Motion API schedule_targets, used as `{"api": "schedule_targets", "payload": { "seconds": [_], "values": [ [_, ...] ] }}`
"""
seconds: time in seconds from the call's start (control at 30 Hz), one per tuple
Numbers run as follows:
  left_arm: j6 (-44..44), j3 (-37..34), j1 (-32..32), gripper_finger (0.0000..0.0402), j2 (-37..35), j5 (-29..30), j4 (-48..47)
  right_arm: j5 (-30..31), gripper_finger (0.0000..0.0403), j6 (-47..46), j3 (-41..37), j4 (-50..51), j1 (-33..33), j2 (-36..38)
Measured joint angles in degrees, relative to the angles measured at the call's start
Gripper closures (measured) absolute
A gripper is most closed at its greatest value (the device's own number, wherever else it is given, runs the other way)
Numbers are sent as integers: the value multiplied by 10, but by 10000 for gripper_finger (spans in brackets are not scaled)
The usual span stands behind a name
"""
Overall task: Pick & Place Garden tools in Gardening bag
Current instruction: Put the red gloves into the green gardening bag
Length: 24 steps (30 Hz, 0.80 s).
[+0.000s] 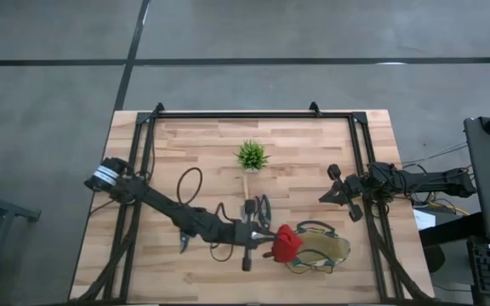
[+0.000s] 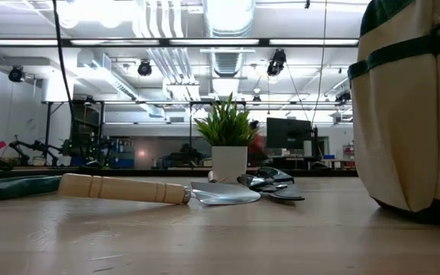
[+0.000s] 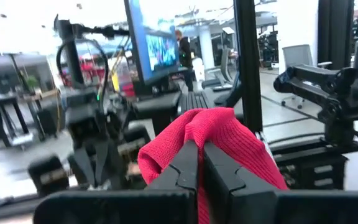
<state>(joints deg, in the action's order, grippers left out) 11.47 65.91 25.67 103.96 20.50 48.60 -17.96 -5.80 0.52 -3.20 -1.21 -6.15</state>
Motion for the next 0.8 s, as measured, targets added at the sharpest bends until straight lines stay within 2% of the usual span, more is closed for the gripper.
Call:
{"api": "schedule_targets", "payload": {
  "seconds": [0.17, 0.5, 0.8],
  "values": [
    [35, 53, -11, 392, 33, 0, 4, 0, 394, 0, 0, 0, 0, 0],
    [40, 116, -46, 392, 115, -16, -10, 0, 394, 0, 0, 0, 0, 0],
    [53, 144, -54, 392, 104, -30, -13, 0, 394, 0, 0, 0, 0, 0]
  ]
}}
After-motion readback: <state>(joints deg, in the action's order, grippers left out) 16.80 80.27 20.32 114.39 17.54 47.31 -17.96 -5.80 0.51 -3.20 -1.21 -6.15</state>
